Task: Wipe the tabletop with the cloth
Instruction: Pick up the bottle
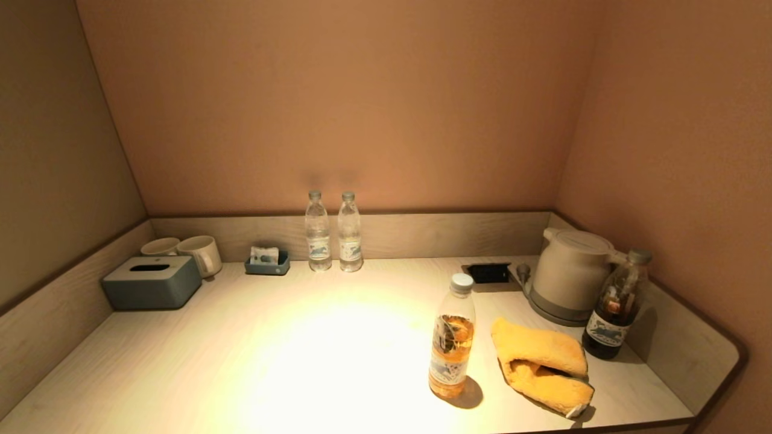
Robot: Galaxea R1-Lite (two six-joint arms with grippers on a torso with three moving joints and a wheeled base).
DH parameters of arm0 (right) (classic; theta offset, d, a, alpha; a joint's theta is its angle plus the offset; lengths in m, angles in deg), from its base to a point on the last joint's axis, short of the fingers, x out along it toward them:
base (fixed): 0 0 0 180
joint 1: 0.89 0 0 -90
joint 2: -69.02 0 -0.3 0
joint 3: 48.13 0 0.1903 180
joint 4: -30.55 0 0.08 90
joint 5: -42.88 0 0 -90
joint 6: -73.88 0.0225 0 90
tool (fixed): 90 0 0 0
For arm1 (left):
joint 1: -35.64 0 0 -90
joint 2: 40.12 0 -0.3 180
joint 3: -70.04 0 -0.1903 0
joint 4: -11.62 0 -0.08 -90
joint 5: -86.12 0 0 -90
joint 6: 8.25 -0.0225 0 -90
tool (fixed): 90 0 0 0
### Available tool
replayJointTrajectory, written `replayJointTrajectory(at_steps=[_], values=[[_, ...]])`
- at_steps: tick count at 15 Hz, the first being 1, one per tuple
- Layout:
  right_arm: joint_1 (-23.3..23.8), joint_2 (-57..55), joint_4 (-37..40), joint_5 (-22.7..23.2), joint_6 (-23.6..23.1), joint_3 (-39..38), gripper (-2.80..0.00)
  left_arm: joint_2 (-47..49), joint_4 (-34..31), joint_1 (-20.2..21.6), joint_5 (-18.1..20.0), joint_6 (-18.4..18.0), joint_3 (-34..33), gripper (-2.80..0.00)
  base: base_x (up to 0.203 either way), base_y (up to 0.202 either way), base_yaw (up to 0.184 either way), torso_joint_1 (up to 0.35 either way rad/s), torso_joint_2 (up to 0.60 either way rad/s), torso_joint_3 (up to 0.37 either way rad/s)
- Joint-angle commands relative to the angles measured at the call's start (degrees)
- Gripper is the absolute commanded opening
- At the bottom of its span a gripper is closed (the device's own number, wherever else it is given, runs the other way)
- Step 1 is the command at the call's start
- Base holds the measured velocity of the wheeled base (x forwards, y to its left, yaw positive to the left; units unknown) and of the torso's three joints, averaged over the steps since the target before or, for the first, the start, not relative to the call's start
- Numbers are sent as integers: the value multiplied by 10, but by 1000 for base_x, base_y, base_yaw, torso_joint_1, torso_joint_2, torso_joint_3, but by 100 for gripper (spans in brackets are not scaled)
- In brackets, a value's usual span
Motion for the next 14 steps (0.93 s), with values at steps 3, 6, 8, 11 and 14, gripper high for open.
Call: replayJointTrajectory(at_steps=[3,6,8,11,14], values=[[0,0,-1,0,0,0,-280,0,0,0,0,1,0,-280,0,0,0,0,0,0],[0,0,-1,0,0,0,-280,0,0,0,0,1,0,-280,0,0,0,0,0,0],[0,0,-1,0,0,0,-280,0,0,0,0,1,0,-280,0,0,0,0,0,0],[0,0,-1,0,-1,0,-280,0,0,0,0,1,0,-280,0,0,0,0,0,0],[0,0,0,0,1,0,-280,0,0,0,0,1,0,-280,0,0,0,0,0,0]])
